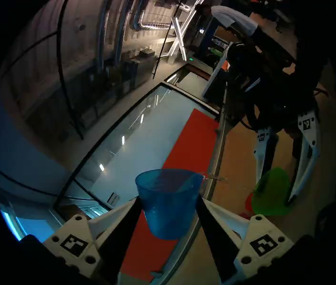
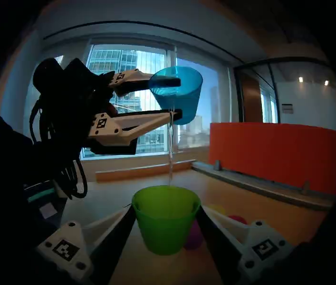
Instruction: Pour water
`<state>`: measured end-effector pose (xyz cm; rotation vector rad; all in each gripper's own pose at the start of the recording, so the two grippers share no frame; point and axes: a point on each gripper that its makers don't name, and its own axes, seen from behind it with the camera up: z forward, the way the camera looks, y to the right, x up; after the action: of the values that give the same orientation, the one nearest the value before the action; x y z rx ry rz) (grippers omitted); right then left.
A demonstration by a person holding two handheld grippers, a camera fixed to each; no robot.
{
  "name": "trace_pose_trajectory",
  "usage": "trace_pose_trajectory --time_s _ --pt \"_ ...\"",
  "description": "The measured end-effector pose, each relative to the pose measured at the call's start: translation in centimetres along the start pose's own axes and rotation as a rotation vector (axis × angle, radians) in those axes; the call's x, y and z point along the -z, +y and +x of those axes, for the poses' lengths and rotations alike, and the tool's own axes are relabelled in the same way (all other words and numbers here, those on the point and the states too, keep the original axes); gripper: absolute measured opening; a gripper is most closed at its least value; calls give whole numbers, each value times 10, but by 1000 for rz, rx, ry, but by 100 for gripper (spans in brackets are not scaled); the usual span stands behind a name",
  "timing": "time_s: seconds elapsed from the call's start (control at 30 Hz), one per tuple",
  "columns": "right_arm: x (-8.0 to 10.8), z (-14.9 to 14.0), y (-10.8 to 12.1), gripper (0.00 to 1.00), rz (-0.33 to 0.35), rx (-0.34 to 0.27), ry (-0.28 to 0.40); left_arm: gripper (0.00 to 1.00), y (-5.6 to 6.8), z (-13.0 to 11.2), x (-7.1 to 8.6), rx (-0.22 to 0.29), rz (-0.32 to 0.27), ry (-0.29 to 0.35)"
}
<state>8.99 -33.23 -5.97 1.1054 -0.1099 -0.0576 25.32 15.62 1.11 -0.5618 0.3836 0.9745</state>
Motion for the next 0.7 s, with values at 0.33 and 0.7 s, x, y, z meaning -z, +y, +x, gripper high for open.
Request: trace_pose_trajectory --time_s 0.33,0.7 --pt "0 1 -1 90 -1 3 0 80 -1 2 0 -16 1 2" --pt "1 2 0 90 -2 5 3 80 -1 5 0 -41 1 4"
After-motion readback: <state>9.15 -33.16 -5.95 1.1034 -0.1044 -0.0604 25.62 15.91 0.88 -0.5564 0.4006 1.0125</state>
